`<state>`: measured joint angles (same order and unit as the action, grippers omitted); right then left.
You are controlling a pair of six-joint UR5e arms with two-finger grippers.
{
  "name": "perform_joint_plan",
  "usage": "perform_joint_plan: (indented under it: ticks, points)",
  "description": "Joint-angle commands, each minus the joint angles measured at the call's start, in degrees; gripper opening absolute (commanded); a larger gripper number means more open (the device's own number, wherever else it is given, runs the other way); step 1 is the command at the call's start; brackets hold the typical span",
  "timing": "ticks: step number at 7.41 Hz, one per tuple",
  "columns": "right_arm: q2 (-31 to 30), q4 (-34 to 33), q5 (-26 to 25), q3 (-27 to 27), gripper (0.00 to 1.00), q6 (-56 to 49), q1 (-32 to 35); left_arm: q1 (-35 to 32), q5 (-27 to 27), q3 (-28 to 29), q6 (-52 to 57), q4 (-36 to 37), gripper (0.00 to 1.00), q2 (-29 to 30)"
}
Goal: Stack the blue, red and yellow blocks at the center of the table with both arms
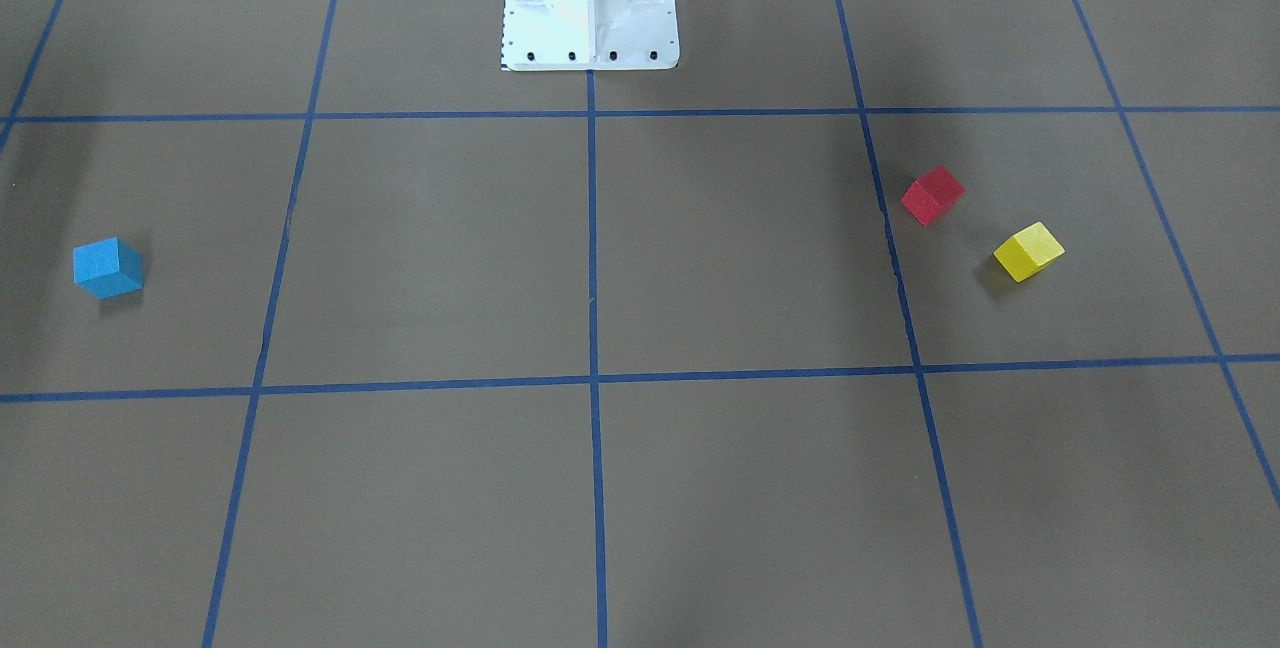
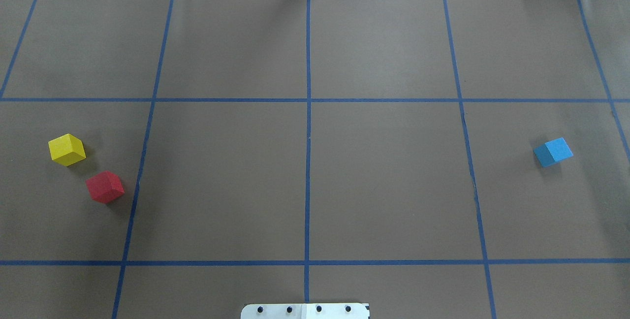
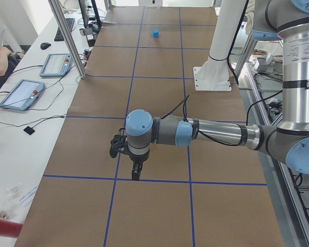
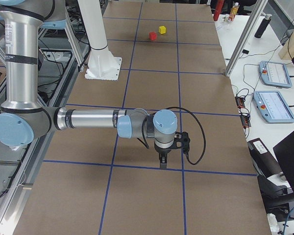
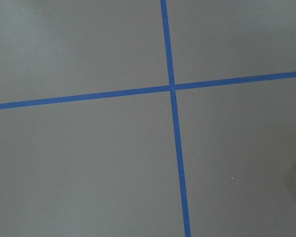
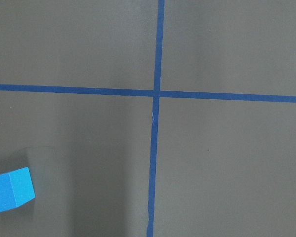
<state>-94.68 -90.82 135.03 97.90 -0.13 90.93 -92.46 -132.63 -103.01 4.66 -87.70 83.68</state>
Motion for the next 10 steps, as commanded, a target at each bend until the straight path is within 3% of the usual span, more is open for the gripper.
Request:
perform_joint_plan:
  ticks: [1, 5, 7, 9, 10]
  points:
    - [0.02, -0.85, -0.99, 0.53, 0.99, -0.14, 0.04, 0.0, -0.09, 0.0, 0.09, -0.01, 1.0, -0.01]
    - [0.62, -0.59, -1.52, 1.85, 0.99, -0.22, -0.05, 0.0, -0.09, -0.53, 0.09, -0.19, 1.0, 0.6]
    - [5.1, -0.59, -1.26, 2.03, 0.99, 0.04, -2.33, 0.43, -0.26, -0.79, 0.09, -0.71, 1.0, 1.66]
    - [4.59, -0.06, 5.03, 2.03, 0.99, 2.48, -3.47, 0.44, -0.97, -1.41, 0.08, -0.89, 1.0, 0.87]
    - [4.5, 0.72, 5.07, 3.16, 0.99, 6.5, -6.09, 0.35, -0.97, -2.54, 0.09, -0.89, 1.0, 0.78]
